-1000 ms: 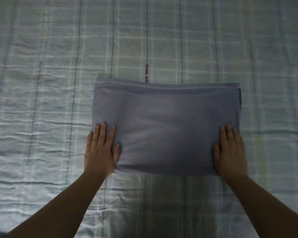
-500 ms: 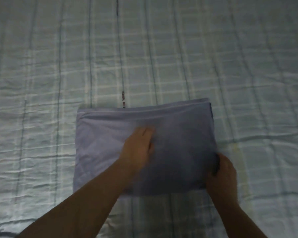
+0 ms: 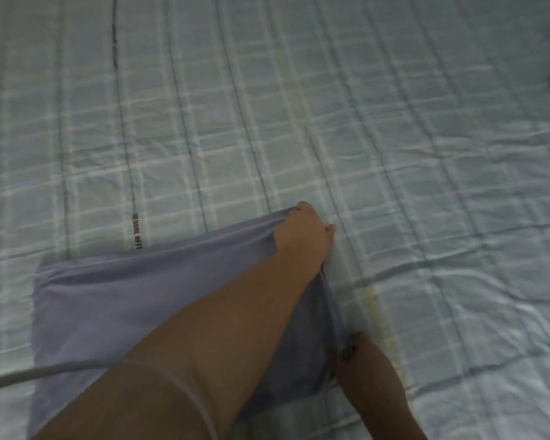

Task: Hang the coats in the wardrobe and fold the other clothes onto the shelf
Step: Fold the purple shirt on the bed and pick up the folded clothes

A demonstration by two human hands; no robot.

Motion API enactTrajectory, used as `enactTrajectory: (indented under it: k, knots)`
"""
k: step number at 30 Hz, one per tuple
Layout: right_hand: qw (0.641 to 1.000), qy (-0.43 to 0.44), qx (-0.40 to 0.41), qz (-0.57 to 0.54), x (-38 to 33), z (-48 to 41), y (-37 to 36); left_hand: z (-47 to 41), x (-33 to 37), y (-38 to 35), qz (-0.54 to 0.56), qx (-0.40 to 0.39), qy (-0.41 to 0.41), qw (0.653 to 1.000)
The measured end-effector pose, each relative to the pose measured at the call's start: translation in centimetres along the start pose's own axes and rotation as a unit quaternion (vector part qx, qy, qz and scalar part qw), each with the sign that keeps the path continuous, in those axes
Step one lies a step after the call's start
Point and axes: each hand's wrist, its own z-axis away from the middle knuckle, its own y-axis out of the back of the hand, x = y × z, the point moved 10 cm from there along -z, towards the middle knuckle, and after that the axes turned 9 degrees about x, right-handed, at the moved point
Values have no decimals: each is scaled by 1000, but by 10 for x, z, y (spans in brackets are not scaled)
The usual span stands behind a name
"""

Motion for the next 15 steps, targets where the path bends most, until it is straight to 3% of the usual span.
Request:
enactTrajectory:
  k: [3, 9, 15]
  knots:
    - [1000, 17, -6, -21, -8, 2, 0, -5, -4, -3, -10, 16, -15, 1000]
    - [995, 38, 57, -73, -27, 33, 13, 2, -17, 9, 90, 28, -19, 995]
    - [978, 133, 45, -154, -84, 100, 26, 1, -59, 48, 189, 27, 15, 982]
